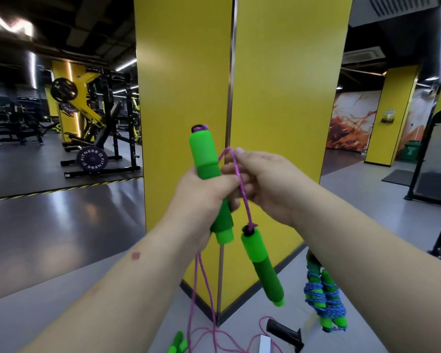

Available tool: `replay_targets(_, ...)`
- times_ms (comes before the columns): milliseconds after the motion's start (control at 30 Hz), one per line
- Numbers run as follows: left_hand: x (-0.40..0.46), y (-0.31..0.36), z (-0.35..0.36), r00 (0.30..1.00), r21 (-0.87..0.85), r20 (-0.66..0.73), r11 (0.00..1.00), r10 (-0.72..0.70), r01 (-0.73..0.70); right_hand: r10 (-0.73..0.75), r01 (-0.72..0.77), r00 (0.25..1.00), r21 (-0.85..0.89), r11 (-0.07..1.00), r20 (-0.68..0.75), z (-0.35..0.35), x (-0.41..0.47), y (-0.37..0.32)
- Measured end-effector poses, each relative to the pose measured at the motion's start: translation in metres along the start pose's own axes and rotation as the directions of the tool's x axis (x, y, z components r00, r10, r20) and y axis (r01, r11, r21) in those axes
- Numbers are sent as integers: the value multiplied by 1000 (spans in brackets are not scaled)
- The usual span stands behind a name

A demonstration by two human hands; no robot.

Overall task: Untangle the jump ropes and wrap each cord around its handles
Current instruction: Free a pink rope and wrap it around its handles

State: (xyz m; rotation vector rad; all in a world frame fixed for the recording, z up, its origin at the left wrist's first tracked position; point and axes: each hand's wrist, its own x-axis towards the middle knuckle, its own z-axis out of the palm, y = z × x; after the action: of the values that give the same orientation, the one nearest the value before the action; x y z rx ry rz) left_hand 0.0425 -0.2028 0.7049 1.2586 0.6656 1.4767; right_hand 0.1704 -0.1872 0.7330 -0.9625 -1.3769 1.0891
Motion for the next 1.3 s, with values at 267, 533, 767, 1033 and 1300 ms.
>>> replay_targets(267,36,23,-18,994,49,-105,999,2,3,169,-157,950,-67,985,261,-7,-34,14)
replay_targets(533,3,-6,-22,988,395,78,914,-132,91,-31,123,974,406,906,-226,10,4,-6)
replay_targets(767,4,-9,-31,995,631,87,776,-43,-21,85,97,954,567,818,-287,24,10,10)
replay_targets(1033,4,-9,-26,959,421,251,907,-134,17,57,90,966,537,839,-252,26,3,16)
replay_targets(1300,3,1,-36,983,577,152,817,-104,-3,-245,106,910,-383,918,-334,-11,-17,14)
